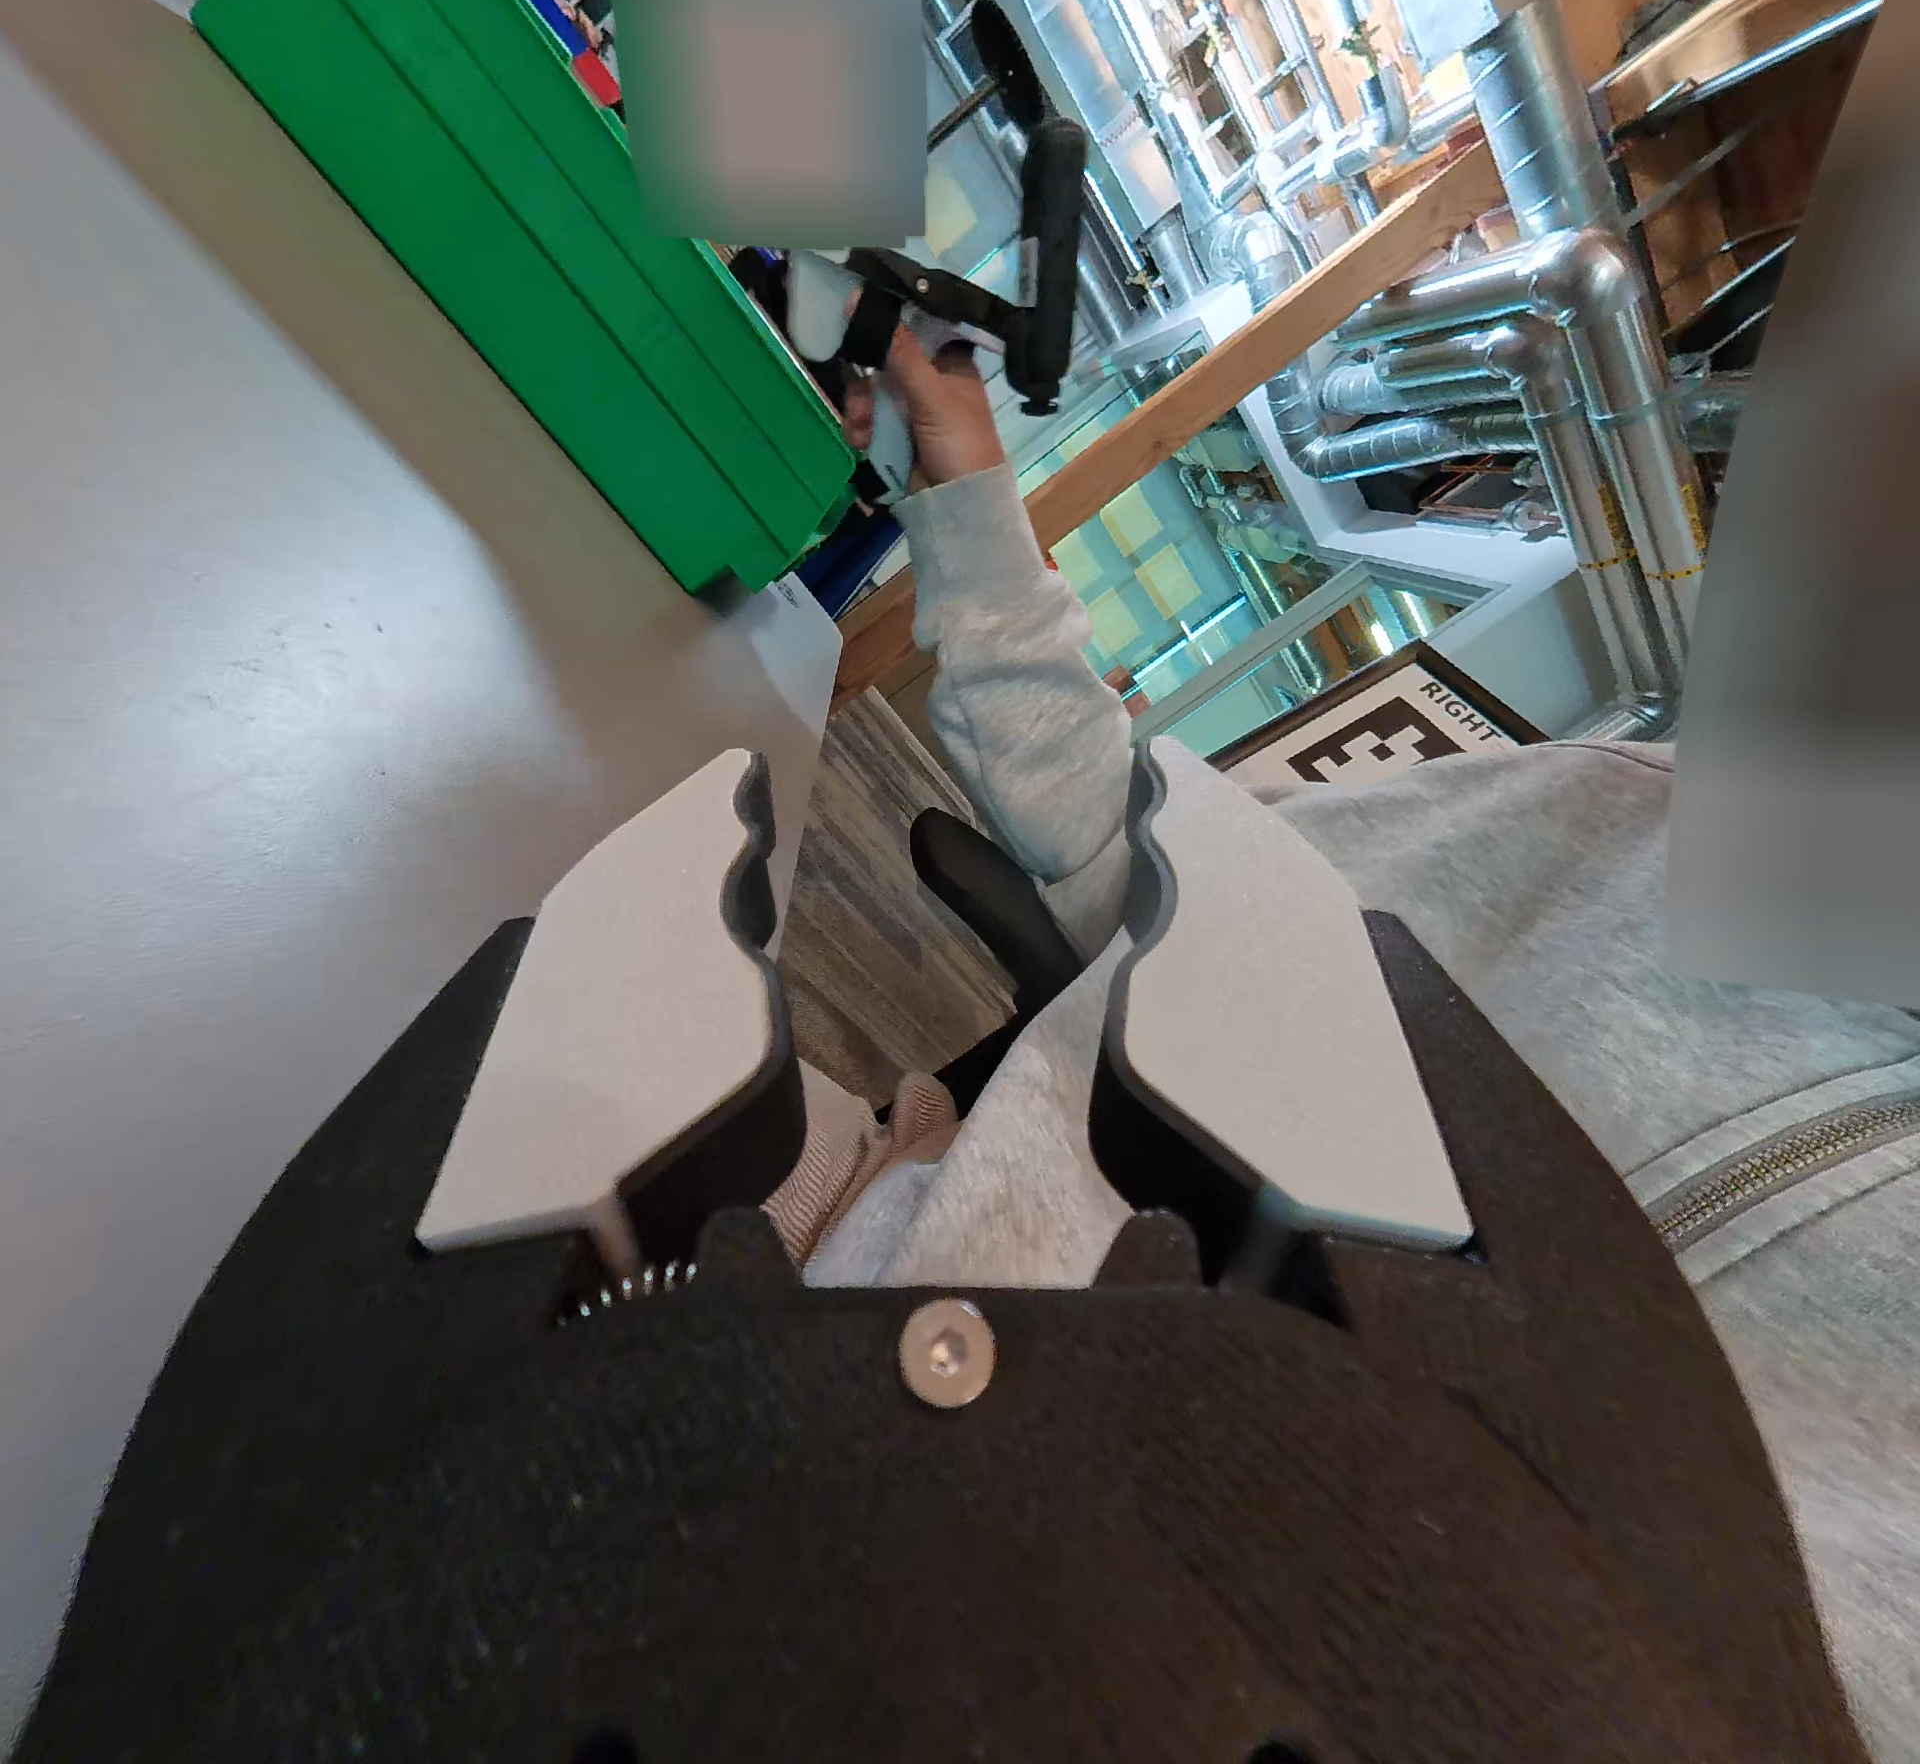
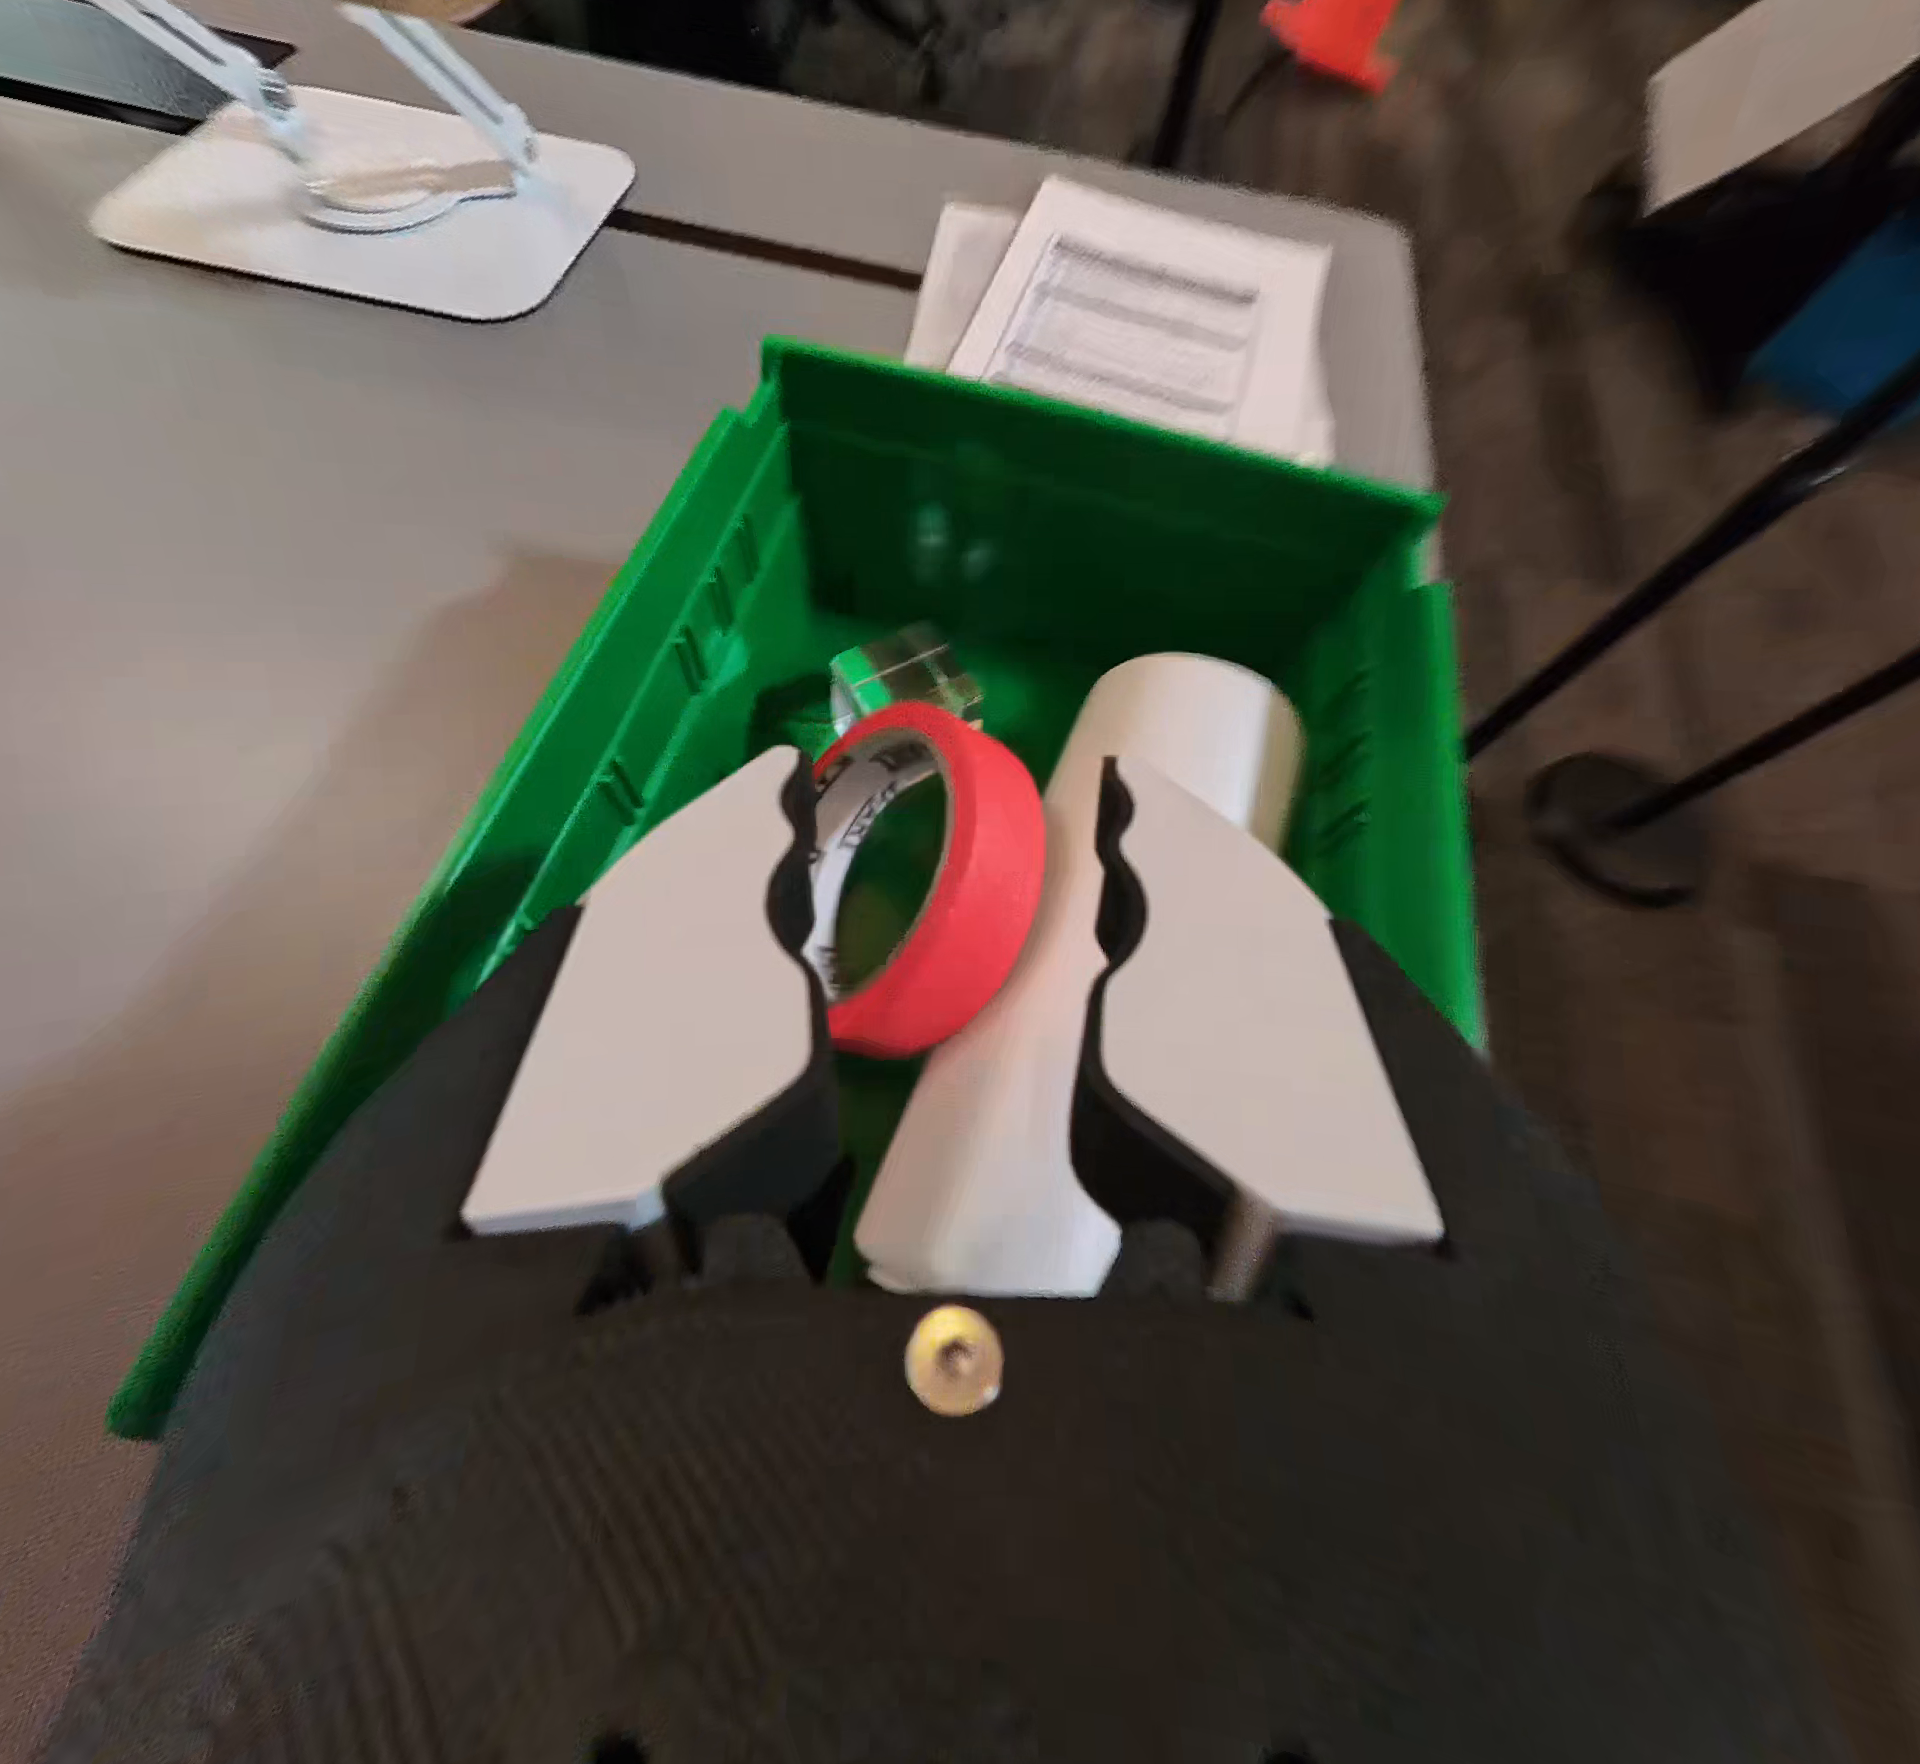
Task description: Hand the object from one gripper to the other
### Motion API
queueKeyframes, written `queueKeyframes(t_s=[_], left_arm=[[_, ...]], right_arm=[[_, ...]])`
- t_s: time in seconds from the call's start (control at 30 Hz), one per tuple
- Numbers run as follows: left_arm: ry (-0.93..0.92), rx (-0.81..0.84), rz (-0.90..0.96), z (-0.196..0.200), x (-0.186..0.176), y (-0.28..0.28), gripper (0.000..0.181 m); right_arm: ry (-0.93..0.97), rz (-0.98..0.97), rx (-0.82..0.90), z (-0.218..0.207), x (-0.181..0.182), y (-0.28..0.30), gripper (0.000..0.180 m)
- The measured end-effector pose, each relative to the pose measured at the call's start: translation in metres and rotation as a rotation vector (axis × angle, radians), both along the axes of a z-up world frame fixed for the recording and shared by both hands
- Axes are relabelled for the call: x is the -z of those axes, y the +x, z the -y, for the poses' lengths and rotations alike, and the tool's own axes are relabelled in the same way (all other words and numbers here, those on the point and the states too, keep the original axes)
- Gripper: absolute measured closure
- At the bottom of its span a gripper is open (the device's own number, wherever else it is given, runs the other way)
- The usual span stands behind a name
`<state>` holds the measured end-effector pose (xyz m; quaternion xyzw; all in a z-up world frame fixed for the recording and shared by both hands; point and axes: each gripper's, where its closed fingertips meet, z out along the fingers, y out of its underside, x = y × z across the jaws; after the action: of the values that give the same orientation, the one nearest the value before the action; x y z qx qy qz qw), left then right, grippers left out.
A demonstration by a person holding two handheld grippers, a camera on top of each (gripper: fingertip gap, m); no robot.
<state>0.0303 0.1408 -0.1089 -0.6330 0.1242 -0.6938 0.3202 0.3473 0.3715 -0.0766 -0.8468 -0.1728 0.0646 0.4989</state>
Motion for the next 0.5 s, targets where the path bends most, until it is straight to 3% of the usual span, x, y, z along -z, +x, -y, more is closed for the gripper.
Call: queueKeyframes(t_s=[0.1, 0.2, 0.27, 0.37, 0.43, 0.5], left_arm=[[-0.002, -0.007, -0.008, -0.002, 0.003, -0.001, 0.116], [-0.014, -0.01, -0.006, -0.004, 0.005, 0.0, 0.116], [-0.011, -0.015, -0.013, -0.005, 0.006, 0.0, 0.116], [0.011, -0.028, -0.035, -0.005, 0.007, 0.002, 0.116], [0.034, -0.037, -0.057, -0.007, 0.007, 0.004, 0.115], [0.06, -0.052, -0.08, -0.01, 0.006, 0.004, 0.115]], right_arm=[[0.108, 0.089, 0.005, 0.008, -0.027, 0.002, 0.131], [0.187, 0.055, -0.052, 0.02, -0.047, -0.019, 0.135], [0.207, -0.092, -0.161, 0.035, -0.063, -0.057, 0.136], [0.231, -0.475, -0.449, 0.078, -0.094, -0.146, 0.136], [0.188, -0.611, -0.606, 0.105, -0.092, -0.199, 0.135], [0.112, -0.619, -0.714, 0.125, -0.07, -0.243, 0.137]])
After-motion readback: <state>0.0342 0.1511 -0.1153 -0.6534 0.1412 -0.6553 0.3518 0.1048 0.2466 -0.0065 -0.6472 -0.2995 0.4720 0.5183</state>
